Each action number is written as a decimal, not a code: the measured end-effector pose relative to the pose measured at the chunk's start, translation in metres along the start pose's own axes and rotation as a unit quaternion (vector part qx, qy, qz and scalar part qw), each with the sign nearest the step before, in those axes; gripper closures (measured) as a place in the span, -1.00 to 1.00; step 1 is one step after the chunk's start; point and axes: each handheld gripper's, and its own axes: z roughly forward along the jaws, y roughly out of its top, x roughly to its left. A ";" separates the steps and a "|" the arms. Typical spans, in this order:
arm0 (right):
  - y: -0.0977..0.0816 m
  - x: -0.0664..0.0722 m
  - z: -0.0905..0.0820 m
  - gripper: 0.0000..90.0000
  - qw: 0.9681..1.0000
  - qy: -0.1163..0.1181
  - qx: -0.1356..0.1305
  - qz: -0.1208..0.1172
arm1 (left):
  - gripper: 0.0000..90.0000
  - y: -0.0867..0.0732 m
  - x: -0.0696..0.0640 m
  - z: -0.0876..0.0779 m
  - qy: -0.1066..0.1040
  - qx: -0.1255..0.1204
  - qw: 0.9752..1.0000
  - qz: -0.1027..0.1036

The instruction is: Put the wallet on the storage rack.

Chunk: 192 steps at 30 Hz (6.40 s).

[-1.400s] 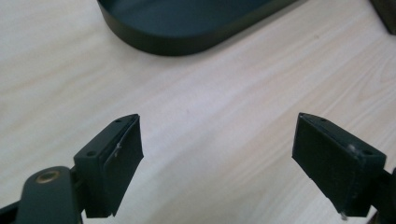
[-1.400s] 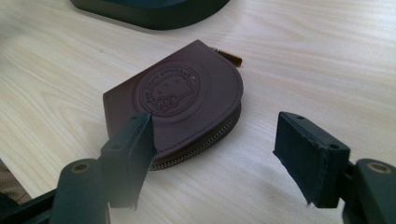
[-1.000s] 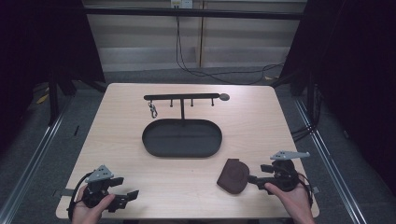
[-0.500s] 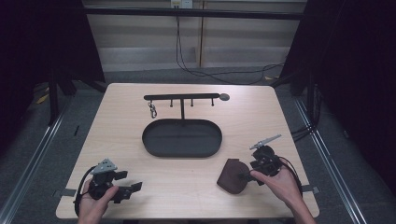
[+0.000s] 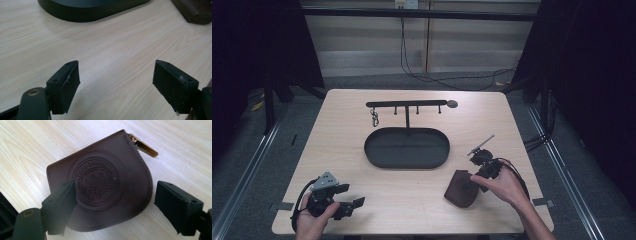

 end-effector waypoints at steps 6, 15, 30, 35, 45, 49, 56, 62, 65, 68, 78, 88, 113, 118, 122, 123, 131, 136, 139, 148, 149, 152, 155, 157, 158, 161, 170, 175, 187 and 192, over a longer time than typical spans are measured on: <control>0.009 0.003 0.009 -0.61 0.999 -0.005 0.031 -0.007 | -0.52 -0.001 0.006 -0.002 -0.001 0.001 1.000 -0.011; 0.011 0.000 0.016 -0.63 0.999 0.016 0.051 0.000 | -0.52 -0.002 0.006 -0.002 -0.001 0.004 1.000 -0.011; 0.012 -0.001 0.007 -0.20 0.999 0.002 0.046 0.016 | -0.52 -0.002 0.008 -0.006 -0.004 -0.004 1.000 -0.016; 0.012 -0.001 0.000 0.03 0.999 -0.008 0.029 0.019 | -0.52 -0.002 0.008 -0.006 -0.005 -0.004 1.000 -0.017; 0.015 -0.001 -0.019 0.43 1.000 -0.005 0.018 0.012 | -0.52 -0.002 0.007 -0.004 -0.006 -0.001 1.000 -0.017; 0.018 0.002 -0.020 0.44 1.000 -0.016 0.024 0.004 | -0.52 -0.002 0.007 -0.004 -0.006 0.001 1.000 -0.016; 0.023 0.004 -0.031 0.62 1.000 -0.005 0.011 0.004 | -0.52 -0.003 0.008 -0.002 -0.010 0.010 1.000 -0.017; 0.029 0.008 -0.037 0.68 1.000 0.010 0.015 0.014 | -0.52 -0.003 0.008 -0.001 -0.013 0.013 1.000 -0.019; 0.033 0.011 -0.040 0.69 1.000 -0.005 0.020 0.012 | -0.52 -0.002 0.008 -0.001 -0.011 0.013 1.000 -0.017; 0.042 0.017 -0.051 0.76 1.000 -0.010 0.012 0.006 | -0.52 -0.003 0.008 -0.002 -0.012 0.011 1.000 -0.016; 0.050 0.022 -0.062 0.84 0.998 -0.052 0.028 0.008 | -0.52 -0.003 0.009 -0.004 -0.012 0.007 1.000 -0.020; 0.054 0.018 -0.071 0.84 0.997 -0.066 0.040 0.027 | -0.52 -0.003 0.009 -0.003 -0.014 0.010 1.000 -0.021; 0.092 0.024 -0.086 0.83 0.996 -0.085 0.020 0.026 | -0.52 -0.005 0.012 -0.006 -0.015 0.004 0.999 -0.029; 0.097 0.024 -0.091 0.83 0.996 -0.085 0.015 0.029 | -0.52 -0.004 0.010 -0.006 -0.013 0.007 1.000 -0.023; 0.101 0.024 -0.095 0.83 0.996 -0.086 0.009 0.030 | -0.52 -0.005 0.010 -0.007 -0.012 0.005 1.000 -0.023; 0.102 0.023 -0.095 0.83 0.996 -0.086 0.006 0.029 | -0.52 -0.005 0.010 -0.007 -0.012 0.005 1.000 -0.023; 0.108 0.018 -0.101 0.83 0.996 -0.081 -0.009 0.041 | -0.52 -0.006 0.011 -0.008 -0.013 0.003 1.000 -0.028; 0.115 0.017 -0.101 0.83 0.996 -0.082 -0.011 0.044 | -0.52 -0.006 0.011 -0.008 -0.014 0.002 0.999 -0.029; 0.119 0.017 -0.102 0.84 0.996 -0.080 -0.016 0.046 | -0.52 -0.006 0.012 -0.009 -0.013 0.002 0.999 -0.031; 0.132 0.015 -0.102 0.84 0.996 -0.074 -0.032 0.039 | -0.52 -0.007 0.014 -0.011 -0.013 -0.001 0.999 -0.034; 0.132 0.015 -0.102 0.84 0.996 -0.072 -0.035 0.039 | -0.52 -0.007 0.014 -0.011 -0.013 0.000 0.999 -0.032; 0.135 0.014 -0.101 0.84 0.996 -0.069 -0.043 0.041 | -0.52 -0.007 0.013 -0.011 -0.013 -0.002 0.999 -0.034; 0.139 0.014 -0.098 0.84 0.995 -0.066 -0.052 0.050 | -0.52 -0.007 0.014 -0.012 -0.014 -0.001 0.999 -0.033; 0.141 0.013 -0.097 0.84 0.995 -0.065 -0.059 0.054 | -0.52 -0.007 0.014 -0.012 -0.014 -0.004 0.999 -0.034; 0.143 0.012 -0.096 0.84 0.995 -0.063 -0.062 0.055 | -0.52 -0.007 0.014 -0.012 -0.015 -0.004 0.999 -0.035; 0.145 0.011 -0.094 0.84 0.994 -0.057 -0.067 0.058 | -0.52 -0.008 0.014 -0.012 -0.014 -0.005 0.999 -0.039; 0.152 0.003 -0.081 0.84 0.992 -0.036 -0.100 0.066 | -0.52 -0.008 0.015 -0.013 -0.015 -0.005 0.999 -0.037; 0.153 -0.002 -0.074 0.84 0.990 -0.036 -0.110 0.085 | -0.52 -0.008 0.015 -0.014 -0.017 -0.006 0.999 -0.039; 0.155 -0.010 -0.060 0.84 0.983 -0.012 -0.152 0.103 | -0.52 -0.008 0.015 -0.013 -0.010 -0.003 0.999 -0.038; 0.154 -0.014 -0.048 0.84 0.981 0.000 -0.157 0.110 | -0.52 -0.008 0.015 -0.013 -0.011 -0.004 0.999 -0.039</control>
